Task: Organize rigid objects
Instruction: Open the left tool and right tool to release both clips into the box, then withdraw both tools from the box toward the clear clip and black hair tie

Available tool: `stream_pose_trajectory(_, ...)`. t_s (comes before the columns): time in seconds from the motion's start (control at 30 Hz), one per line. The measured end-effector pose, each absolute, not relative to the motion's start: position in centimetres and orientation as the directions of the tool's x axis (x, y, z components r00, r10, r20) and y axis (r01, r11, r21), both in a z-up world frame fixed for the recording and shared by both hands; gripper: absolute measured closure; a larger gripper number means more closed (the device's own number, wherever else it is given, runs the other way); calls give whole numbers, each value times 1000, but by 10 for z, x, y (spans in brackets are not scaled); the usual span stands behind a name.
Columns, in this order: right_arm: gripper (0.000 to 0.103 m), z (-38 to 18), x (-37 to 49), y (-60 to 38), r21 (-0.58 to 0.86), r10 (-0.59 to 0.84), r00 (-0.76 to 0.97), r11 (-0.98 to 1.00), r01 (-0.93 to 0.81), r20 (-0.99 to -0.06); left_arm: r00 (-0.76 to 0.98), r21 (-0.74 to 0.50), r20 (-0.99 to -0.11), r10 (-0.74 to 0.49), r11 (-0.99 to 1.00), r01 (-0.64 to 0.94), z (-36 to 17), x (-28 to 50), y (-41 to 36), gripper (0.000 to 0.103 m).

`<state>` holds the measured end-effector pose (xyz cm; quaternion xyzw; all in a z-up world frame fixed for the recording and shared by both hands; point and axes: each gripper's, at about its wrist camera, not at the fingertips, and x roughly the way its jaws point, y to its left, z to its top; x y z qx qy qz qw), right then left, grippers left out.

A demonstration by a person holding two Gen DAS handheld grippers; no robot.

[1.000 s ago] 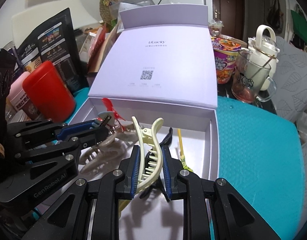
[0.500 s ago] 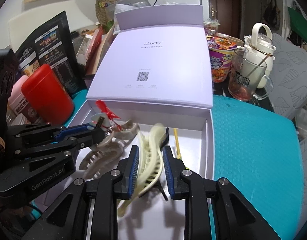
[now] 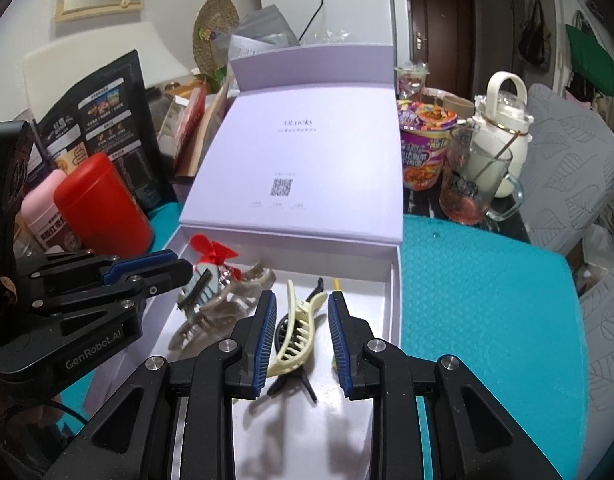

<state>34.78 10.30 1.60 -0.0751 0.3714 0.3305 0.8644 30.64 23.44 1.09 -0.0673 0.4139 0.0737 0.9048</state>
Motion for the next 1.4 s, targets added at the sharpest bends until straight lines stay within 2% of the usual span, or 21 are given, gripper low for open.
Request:
stream_pose_trajectory(0.47,76,51,324,91,94,545,564,765,-637,-620,703,-42,-699,131,974,-223,48,283,242,91)
stream_pose_trajectory(0.83,76,69,297,76,82,545,577,766,-638,-608,761,-52,-637,121,979,-199,79,256,224,91)
stream_pose_trajectory(0.93,71,78,285,69,70,545,592,768,-636,-594,769,-43,-628,123,981,-192,85,246,217,90)
stream_pose_trajectory(1.1,71,87,264,60,59,551,600,763,-643,-580,779,-20,-611,142,981,-195,95,224,207,90)
stream_pose_trajectory(1.3,62,96,237,45,63,564,611,761,-646,-556,786,3,-591,181,975,-223,106,197,199,90)
stream_pose_trajectory(1.37,62,99,229,39,59,560,620,766,-640,-550,783,4,-593,187,973,-229,107,191,197,89)
stream_pose_trajectory(1.4,60,100,225,36,56,557,624,769,-637,-548,780,8,-595,195,971,-237,107,187,197,80)
